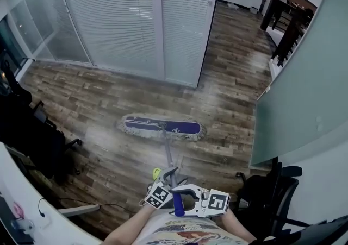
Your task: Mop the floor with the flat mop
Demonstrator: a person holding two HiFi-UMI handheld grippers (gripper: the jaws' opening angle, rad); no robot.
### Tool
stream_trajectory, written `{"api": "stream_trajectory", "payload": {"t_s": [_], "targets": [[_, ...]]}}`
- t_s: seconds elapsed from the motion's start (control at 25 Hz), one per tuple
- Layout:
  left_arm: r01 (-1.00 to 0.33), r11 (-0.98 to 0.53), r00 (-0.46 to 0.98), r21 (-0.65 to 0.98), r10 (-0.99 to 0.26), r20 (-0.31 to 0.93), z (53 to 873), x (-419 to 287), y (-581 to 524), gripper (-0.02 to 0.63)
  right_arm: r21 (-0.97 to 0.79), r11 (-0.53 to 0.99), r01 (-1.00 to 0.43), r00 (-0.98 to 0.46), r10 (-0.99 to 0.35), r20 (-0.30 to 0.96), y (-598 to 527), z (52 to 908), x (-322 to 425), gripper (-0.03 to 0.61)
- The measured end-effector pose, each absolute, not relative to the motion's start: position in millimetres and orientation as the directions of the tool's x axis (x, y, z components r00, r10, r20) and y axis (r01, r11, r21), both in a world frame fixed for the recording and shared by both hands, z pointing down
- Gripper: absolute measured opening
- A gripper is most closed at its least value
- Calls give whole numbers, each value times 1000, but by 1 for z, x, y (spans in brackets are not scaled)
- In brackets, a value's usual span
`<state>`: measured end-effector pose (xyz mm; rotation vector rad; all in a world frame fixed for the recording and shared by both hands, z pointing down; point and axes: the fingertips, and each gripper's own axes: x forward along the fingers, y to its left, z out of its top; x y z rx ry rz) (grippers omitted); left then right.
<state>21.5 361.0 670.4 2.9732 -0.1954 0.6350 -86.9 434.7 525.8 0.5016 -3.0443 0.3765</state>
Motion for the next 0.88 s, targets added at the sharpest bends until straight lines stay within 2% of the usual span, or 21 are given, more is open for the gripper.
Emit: {"api": "stream_trajectory", "payload": {"t_s": [0.2, 0.44, 0.88], "targets": [[-140, -988, 907, 64, -102, 410, 674, 18, 354, 233, -220, 935, -279, -959, -282, 18, 428, 528, -92, 299], [-117, -992, 897, 42, -87, 433, 688, 22, 313, 236, -232, 937, -259, -966, -253, 60, 388, 543, -90, 301], [-122, -991, 906, 59, -87, 415, 678, 35, 145, 236, -248, 934, -258, -966, -258, 34, 218, 532, -80, 301]]}}
